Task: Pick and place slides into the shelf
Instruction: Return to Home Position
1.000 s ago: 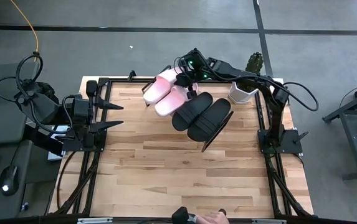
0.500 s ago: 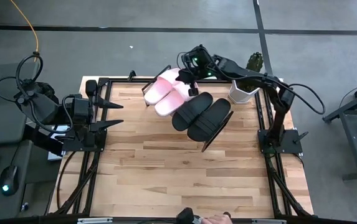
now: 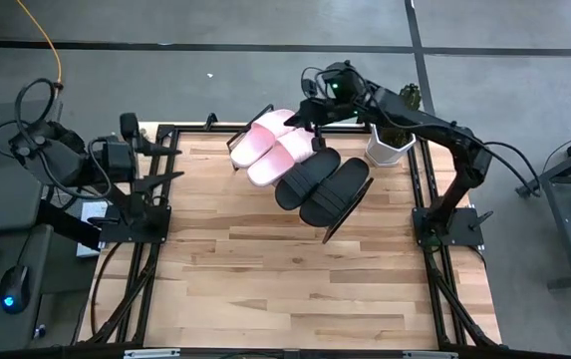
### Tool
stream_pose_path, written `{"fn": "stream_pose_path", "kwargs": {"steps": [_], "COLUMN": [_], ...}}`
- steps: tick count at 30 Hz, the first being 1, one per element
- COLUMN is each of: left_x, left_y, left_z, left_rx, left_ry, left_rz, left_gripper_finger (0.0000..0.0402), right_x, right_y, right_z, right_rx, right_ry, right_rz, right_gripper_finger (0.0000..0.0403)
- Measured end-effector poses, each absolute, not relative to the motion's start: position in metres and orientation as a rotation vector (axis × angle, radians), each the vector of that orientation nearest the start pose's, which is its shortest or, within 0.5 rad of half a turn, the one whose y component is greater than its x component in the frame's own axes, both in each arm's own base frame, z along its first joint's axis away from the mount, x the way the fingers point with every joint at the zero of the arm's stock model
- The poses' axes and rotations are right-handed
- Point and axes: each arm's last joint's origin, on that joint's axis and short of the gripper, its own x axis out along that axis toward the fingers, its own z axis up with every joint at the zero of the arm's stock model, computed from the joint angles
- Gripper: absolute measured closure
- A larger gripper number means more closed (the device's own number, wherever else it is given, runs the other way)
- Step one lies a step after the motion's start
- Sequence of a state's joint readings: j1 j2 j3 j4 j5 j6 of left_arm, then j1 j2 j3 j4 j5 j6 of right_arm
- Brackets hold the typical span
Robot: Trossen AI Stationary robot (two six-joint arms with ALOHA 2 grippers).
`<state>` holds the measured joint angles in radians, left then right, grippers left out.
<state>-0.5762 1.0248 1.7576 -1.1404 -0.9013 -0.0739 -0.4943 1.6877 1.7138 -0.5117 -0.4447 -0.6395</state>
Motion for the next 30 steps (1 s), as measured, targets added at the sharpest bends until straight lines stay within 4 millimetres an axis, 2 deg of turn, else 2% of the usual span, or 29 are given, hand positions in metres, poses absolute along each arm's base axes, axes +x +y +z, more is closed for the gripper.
{"fn": "stream_pose_path", "kwargs": {"steps": [7,13,21,30], "left_x": [0.07,0.055,0.05,0.057], "left_y": [-0.018,-0.006,-0.001,-0.007], "left_z": [0.501,0.502,0.504,0.534], "left_rx": [0.163,0.148,0.138,0.128], "left_ry": [0.289,0.235,0.186,0.007], "left_rz": [0.371,0.505,0.547,0.467], "left_gripper_finger": [0.0222,0.0222,0.0222,0.0222], "right_x": [0.32,0.301,0.274,0.255], "right_y": [-0.138,-0.108,-0.091,-0.084], "right_z": [0.421,0.449,0.48,0.504], "right_rx": [-0.363,-0.334,-0.25,-0.185], "right_ry": [0.331,0.245,0.118,-0.02], "right_rz": [0.121,0.147,0.126,0.104], "right_gripper_finger": [0.0403,0.0403,0.0403,0.0403]}}
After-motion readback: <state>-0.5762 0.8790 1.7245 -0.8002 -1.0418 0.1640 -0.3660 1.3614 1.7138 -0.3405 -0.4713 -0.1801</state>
